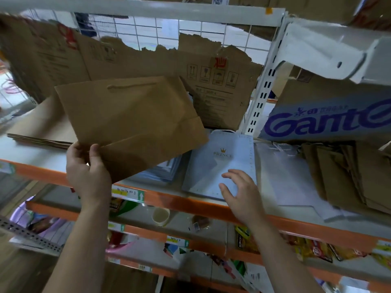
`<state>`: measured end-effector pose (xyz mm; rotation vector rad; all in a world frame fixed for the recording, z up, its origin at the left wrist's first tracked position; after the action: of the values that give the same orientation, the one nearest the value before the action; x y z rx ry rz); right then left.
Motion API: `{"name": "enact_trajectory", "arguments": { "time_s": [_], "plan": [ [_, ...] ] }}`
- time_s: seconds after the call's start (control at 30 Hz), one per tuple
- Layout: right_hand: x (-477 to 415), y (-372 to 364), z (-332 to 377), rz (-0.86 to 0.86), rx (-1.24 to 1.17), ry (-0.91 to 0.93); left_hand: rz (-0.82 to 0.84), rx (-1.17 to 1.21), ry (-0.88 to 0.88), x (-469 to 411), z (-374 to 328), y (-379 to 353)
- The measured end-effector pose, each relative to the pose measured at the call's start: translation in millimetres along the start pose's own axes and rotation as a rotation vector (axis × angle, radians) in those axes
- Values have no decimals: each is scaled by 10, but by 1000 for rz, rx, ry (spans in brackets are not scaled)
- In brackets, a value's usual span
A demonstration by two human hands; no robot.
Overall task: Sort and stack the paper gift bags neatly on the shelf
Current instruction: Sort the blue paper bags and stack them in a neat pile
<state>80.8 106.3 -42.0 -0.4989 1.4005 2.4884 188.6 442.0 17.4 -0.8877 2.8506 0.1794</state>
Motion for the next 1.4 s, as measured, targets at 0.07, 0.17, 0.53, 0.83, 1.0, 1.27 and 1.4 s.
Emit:
{"name": "enact_trajectory", "arguments": {
  "time_s": [0.07,0.17,0.53,0.83,1.0,1.27,1.4],
  "plan": [
    [-69,-84,176,-32,-4,48,12,-8,-42,-125,-46,48],
    [-213,-205,523,-122,-4,135,47,35,-77,-394,-27,160],
    [-859,-1098,2134,-307,-12,346,255,215,-82,-1960,153,714],
    [-1147,-2427,2624,84,-68,258,317,234,32,-3120,480,1103],
    [-1327,-2728,2651,135,19,251,335,134,103,-3657,697,1132],
    [-1438,-2858,2690,77,153,260,587,-344,401,-4197,1269,872],
    [-1405,-2864,2695,55,186,284,538,-705,160,-4215,1115,708]
  ]
}}
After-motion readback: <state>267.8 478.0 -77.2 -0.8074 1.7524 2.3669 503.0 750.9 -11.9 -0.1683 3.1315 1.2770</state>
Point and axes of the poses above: each hand's wrist, its own x-axis away from the middle knuckle, its own y-axis out of the back of the hand, z = x × y, the point moved 6 cm from there along -x, towards the middle knuckle, and after that the axes turned 15 degrees about y, right-handed, at the moved point
